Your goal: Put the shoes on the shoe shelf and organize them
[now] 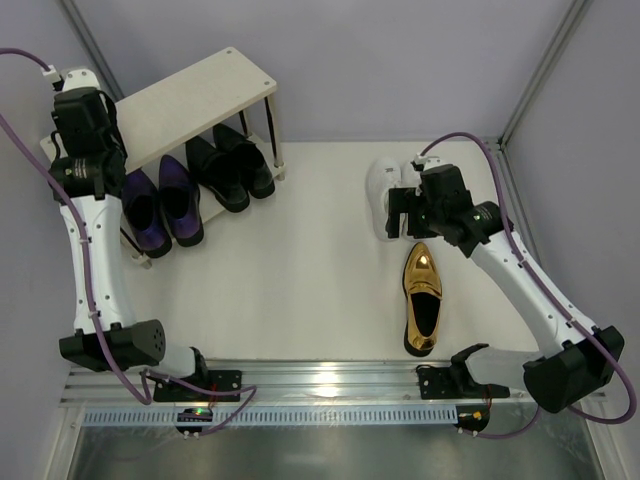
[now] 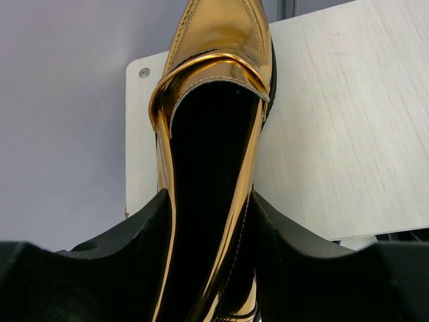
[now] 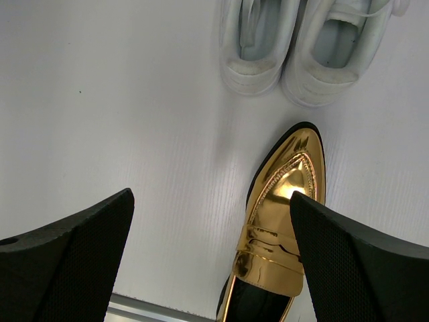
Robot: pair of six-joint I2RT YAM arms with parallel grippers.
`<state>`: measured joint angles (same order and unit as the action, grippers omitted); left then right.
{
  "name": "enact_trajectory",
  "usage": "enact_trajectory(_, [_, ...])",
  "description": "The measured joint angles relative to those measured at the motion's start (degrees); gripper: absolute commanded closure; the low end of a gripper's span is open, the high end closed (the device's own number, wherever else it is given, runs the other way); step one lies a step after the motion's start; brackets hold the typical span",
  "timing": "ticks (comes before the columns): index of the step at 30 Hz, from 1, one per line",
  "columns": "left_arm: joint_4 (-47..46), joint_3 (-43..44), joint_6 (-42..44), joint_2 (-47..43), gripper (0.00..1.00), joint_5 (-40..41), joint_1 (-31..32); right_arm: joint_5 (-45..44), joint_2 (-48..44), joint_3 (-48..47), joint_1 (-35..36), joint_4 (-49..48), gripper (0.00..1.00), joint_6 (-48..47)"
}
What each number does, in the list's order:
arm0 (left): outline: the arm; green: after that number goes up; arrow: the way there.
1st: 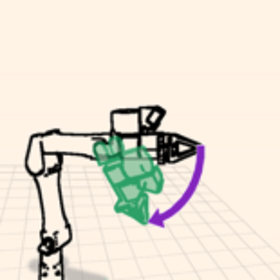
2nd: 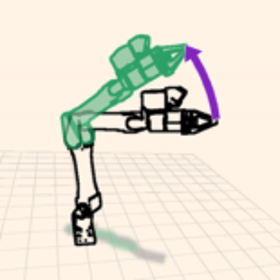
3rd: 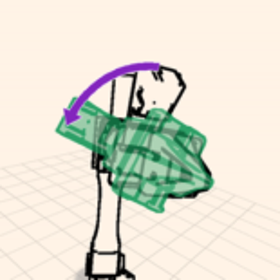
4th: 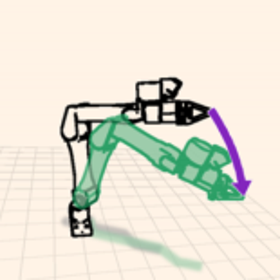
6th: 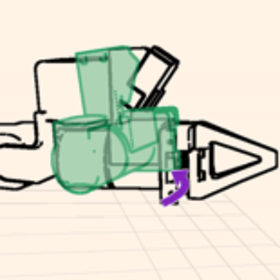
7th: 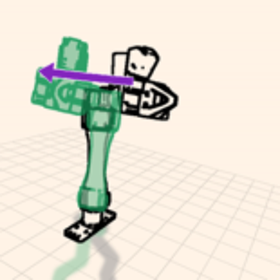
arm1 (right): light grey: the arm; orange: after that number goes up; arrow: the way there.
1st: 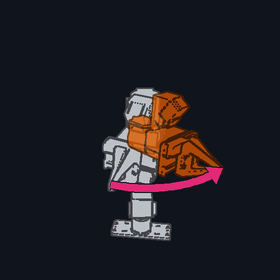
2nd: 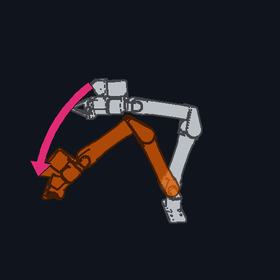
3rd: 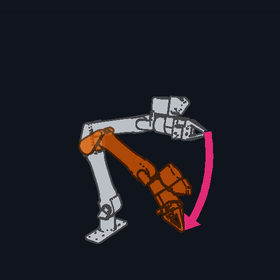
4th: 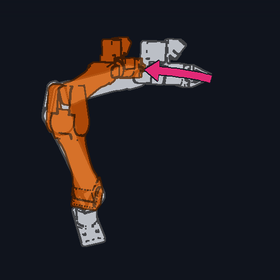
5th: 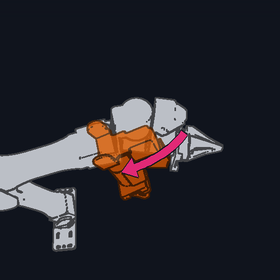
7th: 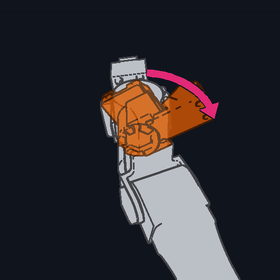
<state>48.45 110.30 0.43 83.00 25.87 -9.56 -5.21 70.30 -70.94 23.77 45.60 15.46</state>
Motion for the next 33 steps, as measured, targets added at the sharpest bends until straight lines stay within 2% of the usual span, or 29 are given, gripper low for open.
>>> enact_trajectory(2, [-0.2,0.0,0.0,0.1,0.86,-0.1,0.0,0.0,0.1,0.0,0.0,0.0,0.02,-0.1])
enact_trajectory(3, [-0.2,0.0,-0.1,0.1,0.66,-0.2,0.0,0.0,0.2,0.0,0.0,0.0,0.02,-0.2])
enact_trajectory(5, [-0.2,0.0,-0.5,0.0,0.49,-0.5,-0.1,0.0,0.2,0.0,0.0,-0.1,0.02,-0.2])
enact_trajectory(6, [-0.2,0.0,-0.7,0.0,0.33,-0.6,-0.1,0.0,0.2,0.0,0.0,-0.1,0.02,-0.2])
enact_trajectory(8, [-1.3,0.0,-1.6,-0.1,0.22,-0.8,-0.2,0.0,0.2,0.0,0.0,-0.1,0.02,-0.2])
enact_trajectory(9, [-2.1,0.0,-2.4,-0.3,0.09,-1.0,-0.3,0.0,0.2,0.0,0.0,-0.1,0.02,-0.2])
enact_trajectory(11, [-3.2,0.0,-3.5,-1.2,0.0,-1.5,-0.3,0.0,0.2,0.0,0.0,-0.1,0.02,-0.2])
enact_trajectory(19, [-6.2,1.0,-8.7,-6.9,0.0,-4.7,0.0,0.1,0.2,0.1,0.0,-0.2,0.02,-0.2])
enact_trajectory(23, [-7.8,1.2,-13.5,-9.7,0.0,-10.3,4.3,-0.4,0.1,0.6,0.0,-0.5,0.02,-0.1])
enact_trajectory(27, [-10.6,-3.3,-18.2,-13.2,0.0,-18.1,19.2,-5.3,-1.2,0.9,0.0,-0.5,0.02,1.1])
enact_trajectory(31, [-13.5,-13.2,-21.6,-14.8,0.0,-21.7,39.3,-14.3,-5.2,0.8,-1.2,-0.4,0.02,2.9])
enact_trajectory(33, [-14.6,-18.0,-23.3,-13.6,0.0,-21.9,46.5,-17.4,-7.1,0.4,-2.7,-0.1,0.02,3.5])
